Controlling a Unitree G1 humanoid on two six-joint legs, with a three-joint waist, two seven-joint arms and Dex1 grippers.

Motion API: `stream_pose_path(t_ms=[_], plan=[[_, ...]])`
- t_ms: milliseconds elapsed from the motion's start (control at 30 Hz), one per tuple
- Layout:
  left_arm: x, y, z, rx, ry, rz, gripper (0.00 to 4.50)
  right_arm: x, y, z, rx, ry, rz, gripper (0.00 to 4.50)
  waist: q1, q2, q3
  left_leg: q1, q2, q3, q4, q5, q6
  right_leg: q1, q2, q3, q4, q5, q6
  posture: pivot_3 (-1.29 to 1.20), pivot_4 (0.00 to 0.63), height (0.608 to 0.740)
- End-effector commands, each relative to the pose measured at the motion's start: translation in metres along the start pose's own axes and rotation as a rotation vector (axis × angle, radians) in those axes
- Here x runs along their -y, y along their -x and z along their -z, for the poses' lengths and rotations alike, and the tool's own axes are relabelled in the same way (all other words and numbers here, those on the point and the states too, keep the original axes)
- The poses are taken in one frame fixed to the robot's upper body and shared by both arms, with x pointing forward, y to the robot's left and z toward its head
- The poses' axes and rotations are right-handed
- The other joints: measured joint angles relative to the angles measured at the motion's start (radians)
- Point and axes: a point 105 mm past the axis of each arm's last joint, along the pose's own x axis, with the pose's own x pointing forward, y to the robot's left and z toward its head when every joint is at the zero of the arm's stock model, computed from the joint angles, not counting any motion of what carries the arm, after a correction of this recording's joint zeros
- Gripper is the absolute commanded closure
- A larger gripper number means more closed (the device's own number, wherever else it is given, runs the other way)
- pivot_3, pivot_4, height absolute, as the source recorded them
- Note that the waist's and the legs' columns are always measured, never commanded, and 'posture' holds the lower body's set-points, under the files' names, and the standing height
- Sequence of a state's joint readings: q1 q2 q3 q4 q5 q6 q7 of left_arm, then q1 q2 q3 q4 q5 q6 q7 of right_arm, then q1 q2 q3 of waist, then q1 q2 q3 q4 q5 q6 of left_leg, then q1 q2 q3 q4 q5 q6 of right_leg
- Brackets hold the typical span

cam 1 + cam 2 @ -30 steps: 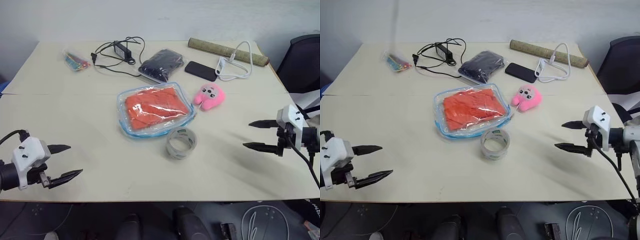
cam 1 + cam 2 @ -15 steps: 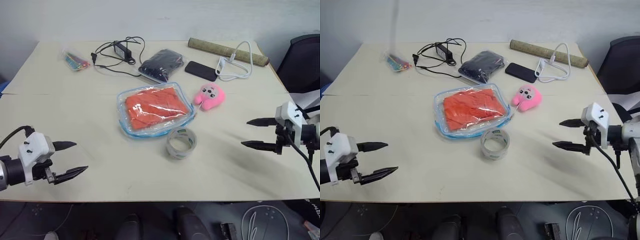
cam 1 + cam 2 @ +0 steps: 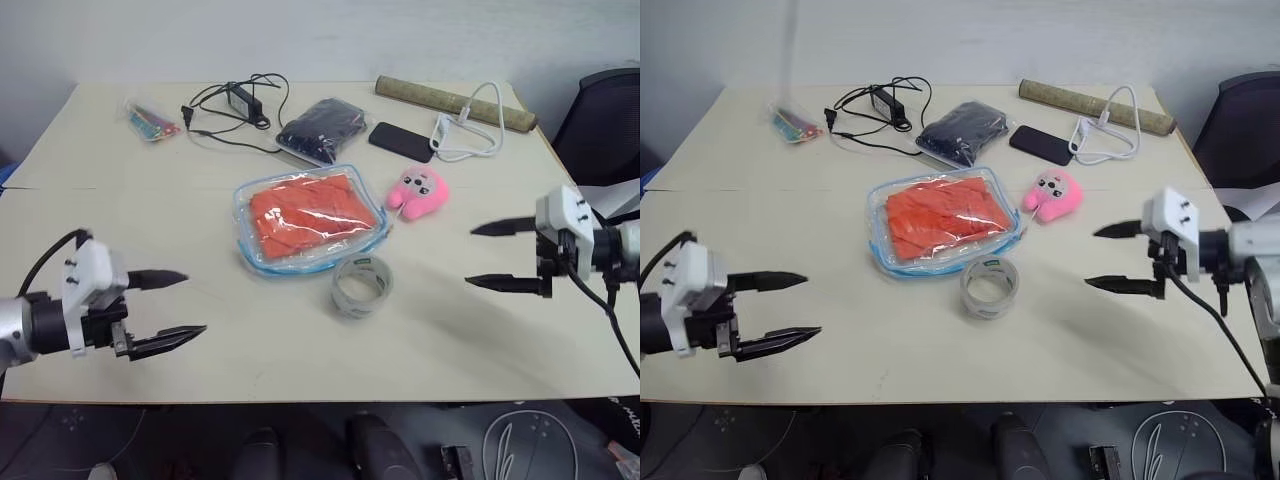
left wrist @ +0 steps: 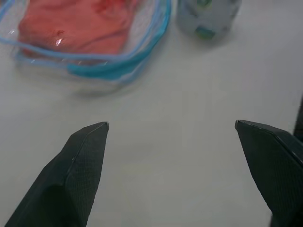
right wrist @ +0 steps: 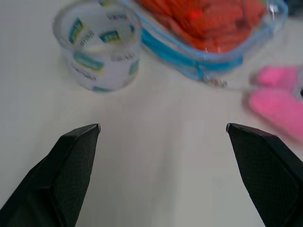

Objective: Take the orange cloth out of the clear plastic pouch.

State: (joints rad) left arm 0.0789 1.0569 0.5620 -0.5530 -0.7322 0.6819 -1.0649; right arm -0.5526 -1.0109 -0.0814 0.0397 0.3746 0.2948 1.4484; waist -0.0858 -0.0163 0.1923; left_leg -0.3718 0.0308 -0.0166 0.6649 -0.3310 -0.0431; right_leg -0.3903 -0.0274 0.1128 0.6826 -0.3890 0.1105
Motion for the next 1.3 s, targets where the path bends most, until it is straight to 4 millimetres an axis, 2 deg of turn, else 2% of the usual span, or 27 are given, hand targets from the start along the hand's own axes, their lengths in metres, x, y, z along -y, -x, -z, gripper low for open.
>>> stream_pose_path(t_ms=[33, 167, 267, 467, 633, 767, 967, 1100, 1133, 1233, 1300], plan=[[0.024, -0.010, -0.024, -0.001, -0.047, 0.181, 0.00, -0.024, -0.024, -0.038, 0.029, 0.192, -0.207, 0.02, 0.001, 0.000, 0.000, 0.000, 0.000, -0.001, 0.000, 0.000, 0.000, 0.000, 0.000, -0.001, 0.000, 0.000, 0.000, 0.00, 0.150, 0.740], [0.029, -0.015, -0.025, -0.049, -0.091, 0.251, 0.00, -0.035, -0.055, -0.050, 0.023, 0.345, -0.330, 0.02, 0.000, 0.000, 0.000, 0.000, 0.000, -0.001, 0.000, 0.001, -0.001, 0.000, 0.000, -0.001, -0.001, 0.000, 0.000, 0.00, 0.150, 0.740], [0.026, -0.019, -0.021, -0.072, -0.116, 0.253, 0.00, -0.036, -0.076, -0.053, 0.027, 0.421, -0.368, 0.02, 0.001, 0.000, 0.000, 0.000, 0.000, -0.001, 0.000, 0.001, -0.002, 0.000, 0.000, -0.001, -0.001, 0.000, 0.000, 0.00, 0.150, 0.740], [0.019, -0.025, -0.017, -0.079, -0.145, 0.231, 0.00, -0.044, -0.100, -0.023, -0.091, 0.592, -0.473, 0.02, 0.003, 0.000, 0.000, -0.002, -0.001, -0.001, 0.002, 0.003, -0.005, -0.001, 0.000, -0.002, -0.001, 0.000, 0.000, 0.00, 0.150, 0.740], [0.016, -0.030, -0.022, -0.046, -0.165, 0.222, 0.00, -0.039, -0.121, -0.010, -0.148, 0.640, -0.454, 0.02, -0.002, 0.000, 0.000, -0.003, -0.001, -0.001, 0.003, 0.003, -0.005, -0.001, 0.000, -0.002, 0.000, 0.000, 0.000, 0.00, 0.150, 0.740], [0.016, -0.033, -0.028, -0.022, -0.182, 0.214, 0.00, -0.044, -0.128, -0.005, -0.154, 0.641, -0.480, 0.88, -0.004, 0.000, 0.000, -0.003, 0.000, -0.001, 0.003, 0.003, -0.005, -0.002, 0.000, -0.002, 0.002, 0.000, 0.000, 0.00, 0.150, 0.740], [0.016, -0.034, -0.028, -0.018, -0.188, 0.216, 0.00, -0.048, -0.127, -0.008, -0.135, 0.636, -0.491, 2.92, -0.002, 0.000, 0.000, -0.003, 0.000, -0.001, 0.004, 0.003, -0.005, -0.002, 0.000, -0.002, 0.002, 0.000, 0.000, 0.00, 0.150, 0.740], [0.015, -0.037, -0.029, -0.010, -0.194, 0.222, 0.00, -0.047, -0.115, -0.008, -0.159, 0.634, -0.522, 4.15, -0.001, 0.000, 0.000, -0.003, 0.000, -0.001, 0.005, 0.003, -0.005, -0.002, 0.000, -0.002, 0.003, 0.000, 0.000, 0.00, 0.150, 0.740], [0.015, -0.038, -0.029, -0.005, -0.198, 0.227, 0.00, -0.045, -0.108, -0.007, -0.176, 0.631, -0.526, 4.31, -0.001, 0.000, 0.000, -0.003, -0.001, -0.001, 0.005, 0.003, -0.005, -0.002, 0.000, -0.002, 0.003, 0.000, 0.000, 0.00, 0.150, 0.740], [0.014, -0.042, -0.032, 0.014, -0.211, 0.236, 0.00, -0.038, -0.093, -0.005, -0.220, 0.612, -0.506, 4.32, 0.002, -0.001, 0.000, -0.003, -0.001, -0.001, 0.006, 0.003, -0.005, -0.002, 0.000, -0.002, 0.003, 0.000, 0.000, 0.00, 0.150, 0.740], [0.012, -0.048, -0.037, 0.045, -0.219, 0.243, 0.00, -0.024, -0.075, 0.000, -0.268, 0.576, -0.427, 4.32, 0.004, -0.001, 0.000, -0.003, -0.001, -0.001, 0.008, 0.003, -0.005, -0.001, -0.001, -0.003, 0.004, 0.000, 0.000, 0.00, 0.150, 0.740]])
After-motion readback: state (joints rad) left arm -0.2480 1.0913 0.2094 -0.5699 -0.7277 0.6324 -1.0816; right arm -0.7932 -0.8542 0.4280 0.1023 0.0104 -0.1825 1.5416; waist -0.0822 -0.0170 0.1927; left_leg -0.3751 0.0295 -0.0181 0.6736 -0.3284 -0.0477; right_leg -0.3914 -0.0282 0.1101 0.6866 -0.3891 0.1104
